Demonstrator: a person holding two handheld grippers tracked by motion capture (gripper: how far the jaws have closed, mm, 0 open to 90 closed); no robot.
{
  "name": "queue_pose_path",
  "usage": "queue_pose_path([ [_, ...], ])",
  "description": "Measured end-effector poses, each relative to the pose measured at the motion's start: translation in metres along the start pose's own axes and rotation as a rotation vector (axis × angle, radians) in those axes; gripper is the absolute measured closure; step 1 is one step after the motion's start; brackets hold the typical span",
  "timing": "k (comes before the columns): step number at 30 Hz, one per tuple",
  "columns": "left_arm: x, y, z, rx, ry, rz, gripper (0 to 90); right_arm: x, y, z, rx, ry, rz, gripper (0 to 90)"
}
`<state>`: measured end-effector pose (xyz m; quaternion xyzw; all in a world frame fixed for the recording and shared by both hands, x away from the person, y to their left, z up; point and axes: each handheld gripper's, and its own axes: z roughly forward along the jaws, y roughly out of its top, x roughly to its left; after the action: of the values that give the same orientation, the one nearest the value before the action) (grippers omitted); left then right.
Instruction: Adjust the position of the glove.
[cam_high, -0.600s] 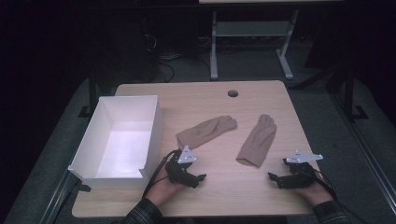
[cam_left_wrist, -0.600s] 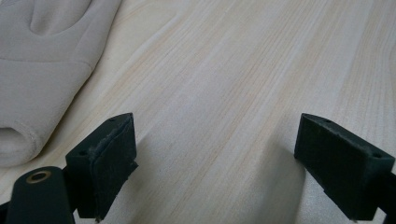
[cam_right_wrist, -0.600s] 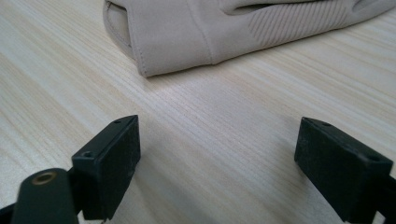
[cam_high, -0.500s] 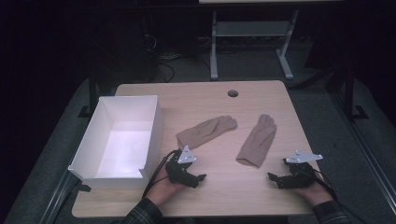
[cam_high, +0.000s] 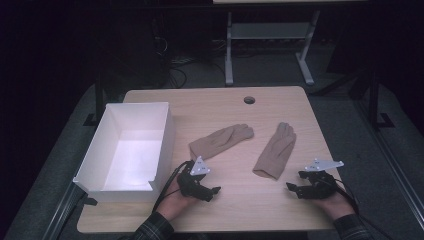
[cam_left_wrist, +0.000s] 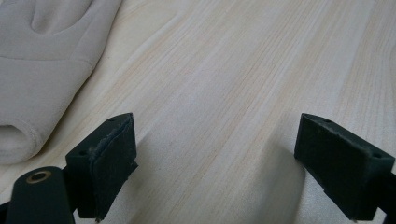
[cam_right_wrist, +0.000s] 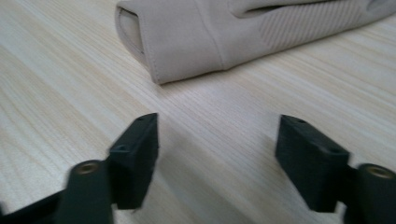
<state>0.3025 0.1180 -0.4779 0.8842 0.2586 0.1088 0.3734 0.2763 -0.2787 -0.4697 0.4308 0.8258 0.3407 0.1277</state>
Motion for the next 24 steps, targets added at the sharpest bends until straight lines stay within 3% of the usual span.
queue_pose_path([
  [7,0.000,0.000,0.000,0.000,0.000,-0.001,12.1,-0.002,0.009,0.000,0.015,0.023,0.007,66.1],
  [13,0.000,0.000,0.000,-0.002,0.000,-0.006,12.1,-0.003,0.021,0.002,0.010,0.039,-0.016,88.6],
  [20,-0.001,0.000,0.001,-0.011,-0.001,-0.014,12.1,-0.001,0.032,0.004,-0.008,0.061,-0.038,89.7],
  [24,0.000,0.000,0.000,-0.004,-0.004,0.000,12.0,0.001,0.036,0.007,-0.010,0.068,-0.030,89.7],
])
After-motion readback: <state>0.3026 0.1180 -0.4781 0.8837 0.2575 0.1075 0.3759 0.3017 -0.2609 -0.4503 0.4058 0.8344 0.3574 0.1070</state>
